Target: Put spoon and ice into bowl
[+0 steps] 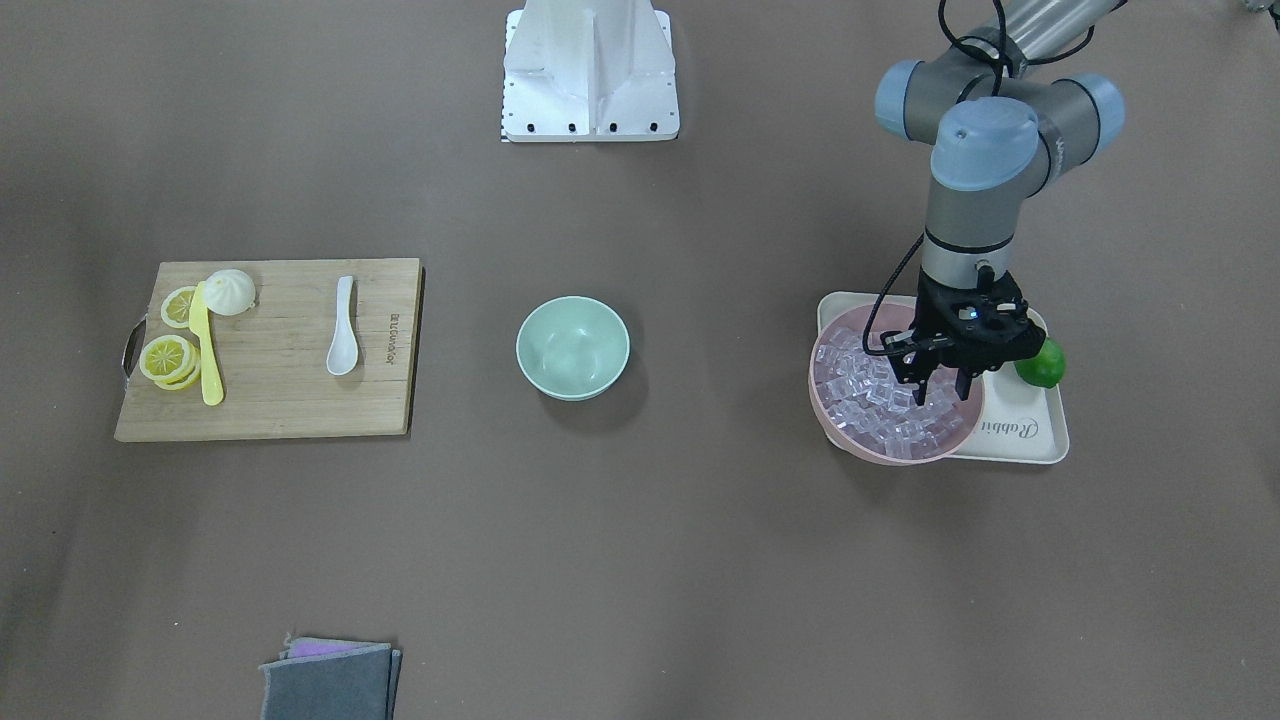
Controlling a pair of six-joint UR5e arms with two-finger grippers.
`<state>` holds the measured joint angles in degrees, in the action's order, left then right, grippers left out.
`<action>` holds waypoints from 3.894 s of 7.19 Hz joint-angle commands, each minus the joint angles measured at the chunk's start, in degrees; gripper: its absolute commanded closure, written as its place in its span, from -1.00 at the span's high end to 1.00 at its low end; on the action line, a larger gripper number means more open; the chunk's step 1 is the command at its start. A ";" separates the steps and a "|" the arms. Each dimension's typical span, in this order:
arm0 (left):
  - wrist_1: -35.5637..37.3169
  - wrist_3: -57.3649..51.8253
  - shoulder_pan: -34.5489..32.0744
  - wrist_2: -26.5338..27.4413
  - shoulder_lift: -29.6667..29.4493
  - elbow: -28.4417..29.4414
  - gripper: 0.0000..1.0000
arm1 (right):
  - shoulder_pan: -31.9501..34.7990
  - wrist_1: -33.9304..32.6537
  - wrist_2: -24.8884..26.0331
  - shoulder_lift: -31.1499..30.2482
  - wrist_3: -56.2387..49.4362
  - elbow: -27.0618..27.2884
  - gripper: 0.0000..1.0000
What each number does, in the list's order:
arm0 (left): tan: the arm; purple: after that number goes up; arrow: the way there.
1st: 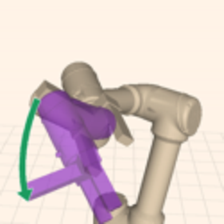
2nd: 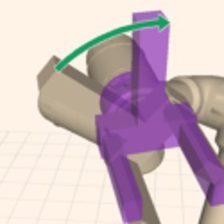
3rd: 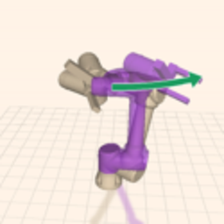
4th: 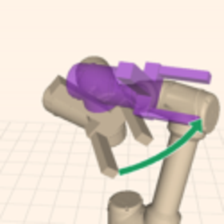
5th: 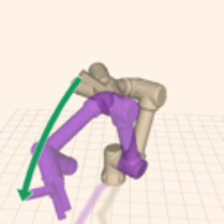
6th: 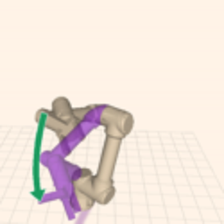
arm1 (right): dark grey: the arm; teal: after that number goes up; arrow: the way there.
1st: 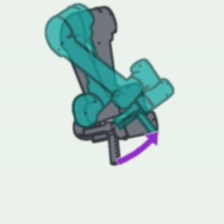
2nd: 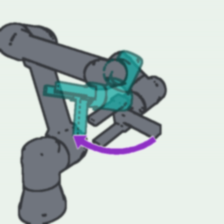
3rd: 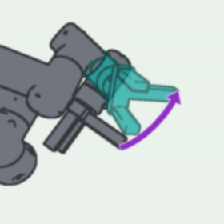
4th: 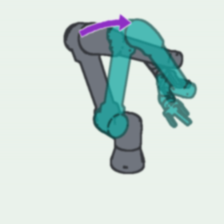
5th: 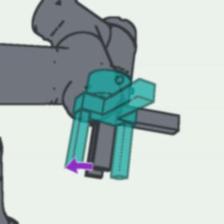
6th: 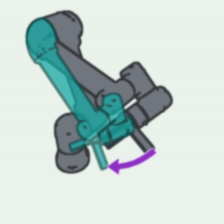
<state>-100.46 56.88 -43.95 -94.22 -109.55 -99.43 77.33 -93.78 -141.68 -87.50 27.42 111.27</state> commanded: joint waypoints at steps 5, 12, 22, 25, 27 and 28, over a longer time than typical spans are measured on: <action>0.00 -0.02 0.26 0.18 -0.75 2.05 0.05 | -0.07 0.00 0.00 0.14 0.00 0.00 1.00; 1.57 -1.06 -0.08 0.70 -0.75 -0.75 -0.99 | -0.16 0.00 0.00 0.22 0.00 0.17 1.00; 10.02 17.38 4.56 -4.57 -21.31 -2.44 -1.00 | -30.71 16.26 20.80 4.52 30.67 0.09 0.98; 3.61 19.58 6.94 -3.96 -22.46 2.57 -1.00 | -37.33 14.16 26.54 10.32 29.89 -3.33 0.84; 3.61 19.58 7.38 -3.52 -22.99 2.75 -1.00 | -38.91 13.45 28.12 10.68 29.10 -5.26 0.77; 3.61 19.58 7.82 -3.51 -23.25 3.01 -1.00 | -39.62 13.53 28.30 10.68 28.31 -5.89 0.62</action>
<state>-96.77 76.45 -36.59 -97.83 -132.50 -96.72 38.71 -80.22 -113.94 -76.99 56.56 106.48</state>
